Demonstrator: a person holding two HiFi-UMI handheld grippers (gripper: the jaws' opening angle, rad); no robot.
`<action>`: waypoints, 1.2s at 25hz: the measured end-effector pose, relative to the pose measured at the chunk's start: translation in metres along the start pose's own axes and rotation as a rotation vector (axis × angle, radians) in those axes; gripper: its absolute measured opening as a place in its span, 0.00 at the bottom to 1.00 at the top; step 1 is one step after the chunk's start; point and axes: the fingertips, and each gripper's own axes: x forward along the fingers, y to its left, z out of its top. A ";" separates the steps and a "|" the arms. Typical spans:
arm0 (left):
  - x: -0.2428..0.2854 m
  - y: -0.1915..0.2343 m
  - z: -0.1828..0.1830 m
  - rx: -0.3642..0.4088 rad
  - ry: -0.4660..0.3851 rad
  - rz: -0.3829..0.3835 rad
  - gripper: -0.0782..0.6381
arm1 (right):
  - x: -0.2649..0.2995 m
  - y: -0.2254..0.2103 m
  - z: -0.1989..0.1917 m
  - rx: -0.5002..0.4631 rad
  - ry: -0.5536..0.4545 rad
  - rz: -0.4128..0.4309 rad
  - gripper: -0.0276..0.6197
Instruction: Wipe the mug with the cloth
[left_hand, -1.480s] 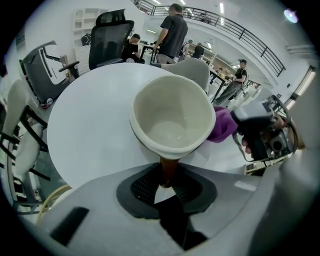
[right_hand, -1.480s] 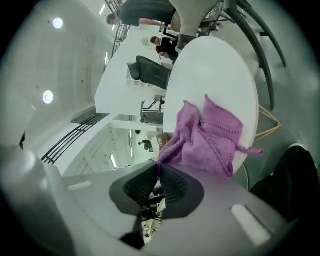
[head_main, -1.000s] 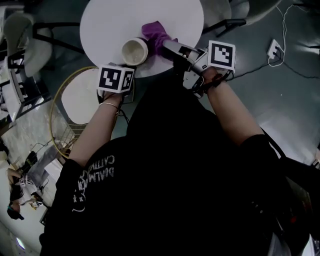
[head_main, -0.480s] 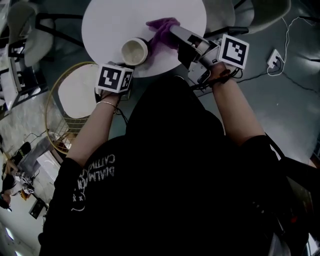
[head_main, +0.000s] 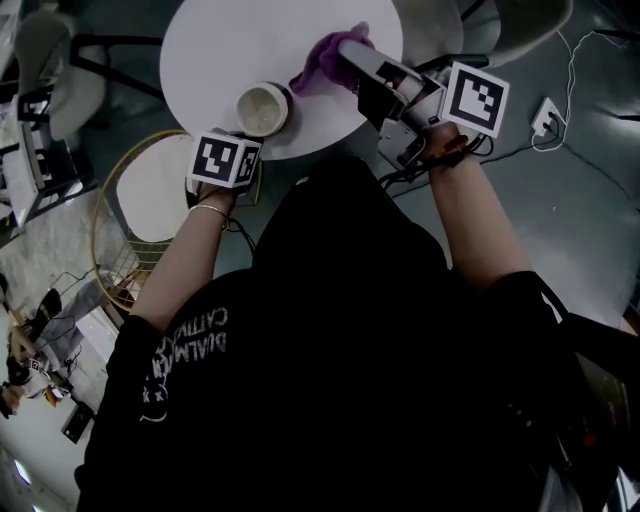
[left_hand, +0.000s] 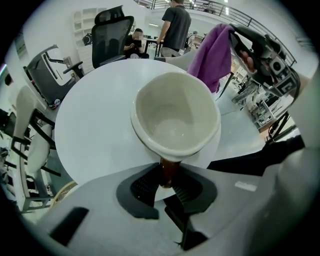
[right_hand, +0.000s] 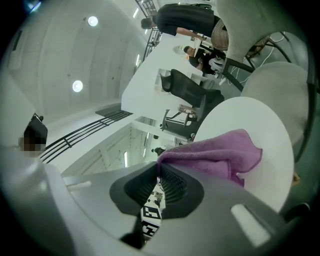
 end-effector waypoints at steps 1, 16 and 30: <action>0.000 0.001 -0.001 0.001 0.004 0.000 0.20 | 0.000 0.001 0.001 -0.004 -0.003 0.002 0.09; 0.008 0.009 0.010 0.038 0.022 0.008 0.20 | 0.005 0.021 0.003 -0.067 0.022 0.030 0.09; -0.001 0.003 0.003 0.034 -0.043 0.000 0.21 | -0.014 0.055 -0.027 -0.084 0.037 -0.003 0.09</action>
